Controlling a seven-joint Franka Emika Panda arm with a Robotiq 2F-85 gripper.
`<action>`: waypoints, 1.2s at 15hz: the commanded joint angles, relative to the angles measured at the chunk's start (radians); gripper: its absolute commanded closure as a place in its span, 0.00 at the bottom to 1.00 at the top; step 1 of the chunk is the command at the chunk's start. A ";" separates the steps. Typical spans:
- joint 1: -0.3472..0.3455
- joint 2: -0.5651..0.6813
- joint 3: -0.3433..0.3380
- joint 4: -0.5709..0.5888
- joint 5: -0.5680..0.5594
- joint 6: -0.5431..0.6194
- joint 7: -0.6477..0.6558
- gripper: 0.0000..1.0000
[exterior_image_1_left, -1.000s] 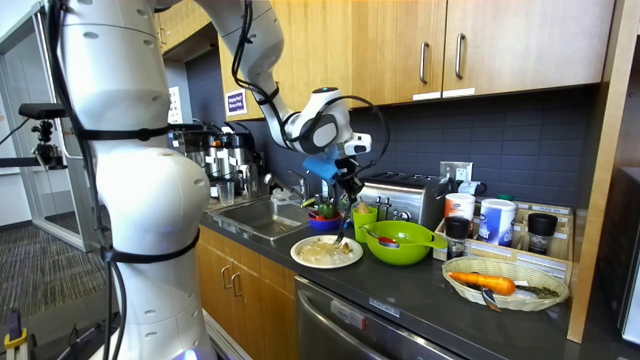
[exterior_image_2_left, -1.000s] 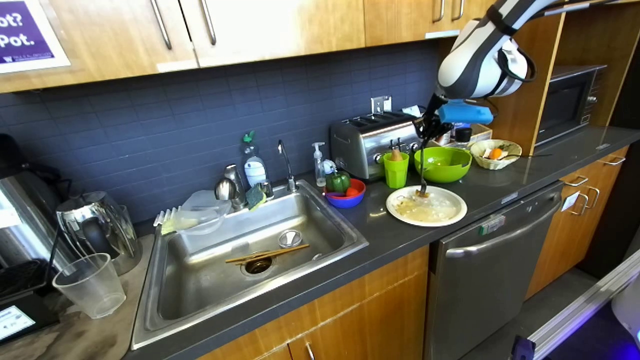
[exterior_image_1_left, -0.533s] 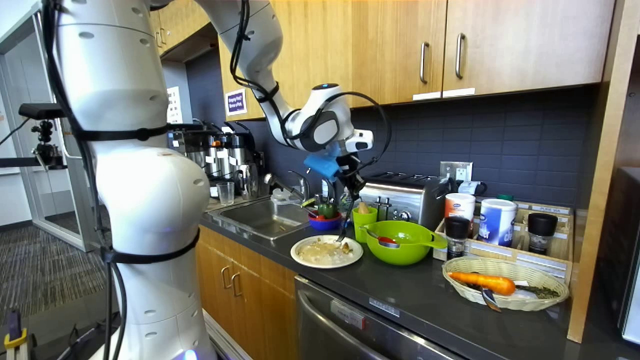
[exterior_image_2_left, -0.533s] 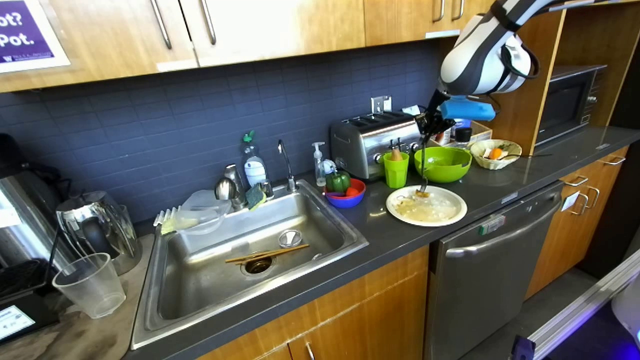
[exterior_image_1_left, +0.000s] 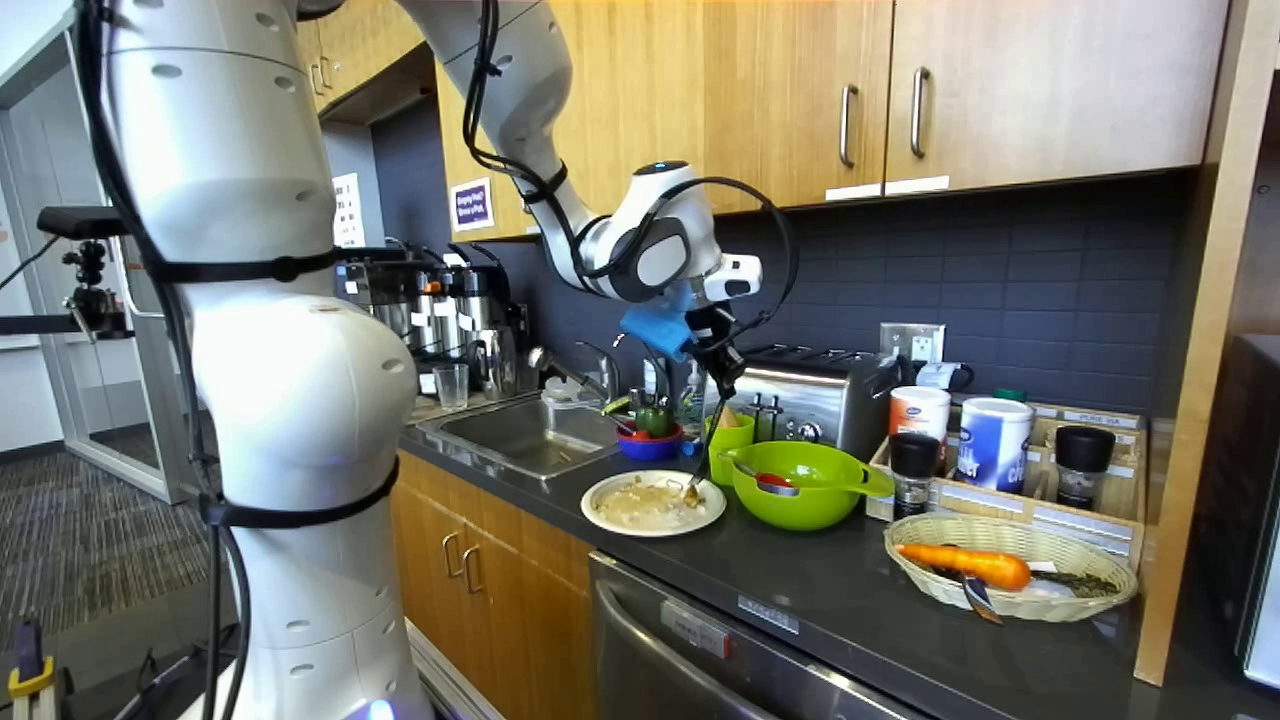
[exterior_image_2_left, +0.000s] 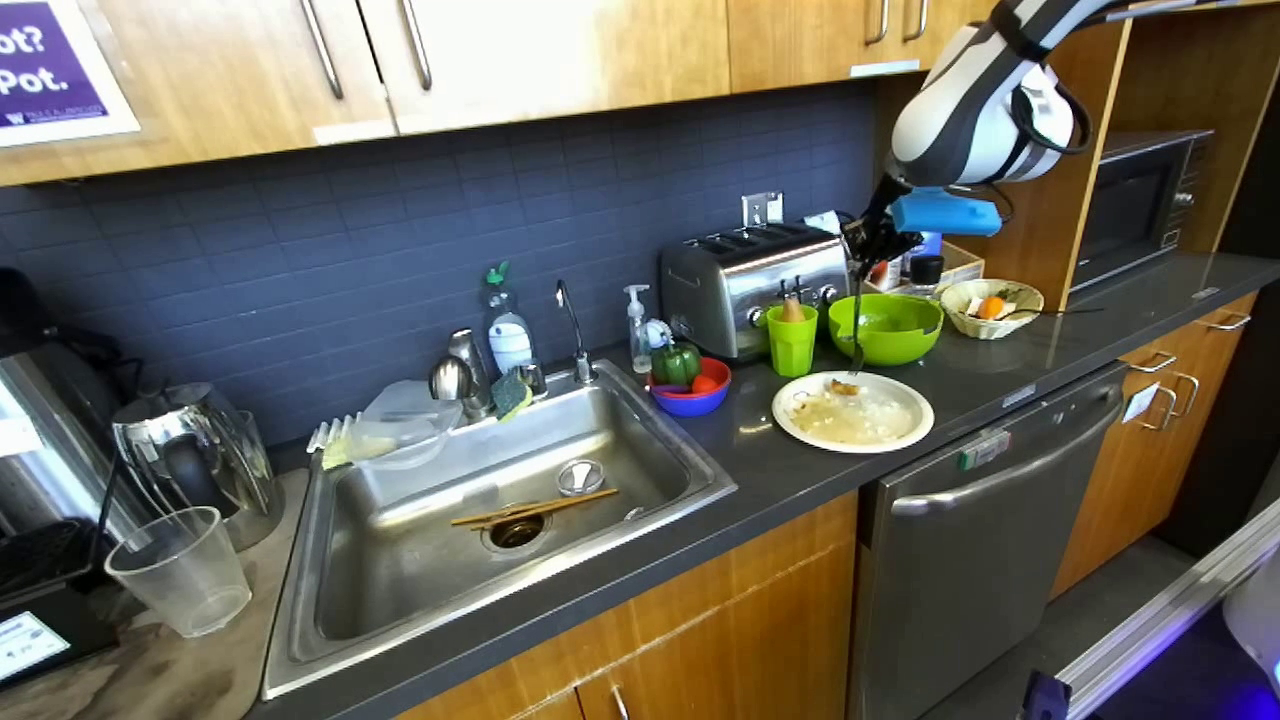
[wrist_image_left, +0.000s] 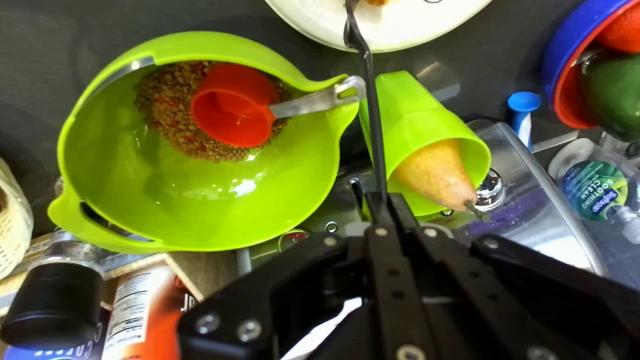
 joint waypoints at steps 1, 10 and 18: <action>0.011 -0.012 -0.002 -0.012 -0.009 0.010 0.022 0.99; 0.014 0.007 0.000 -0.008 -0.008 0.013 0.033 0.99; 0.008 0.025 0.006 -0.001 -0.026 0.019 0.055 0.99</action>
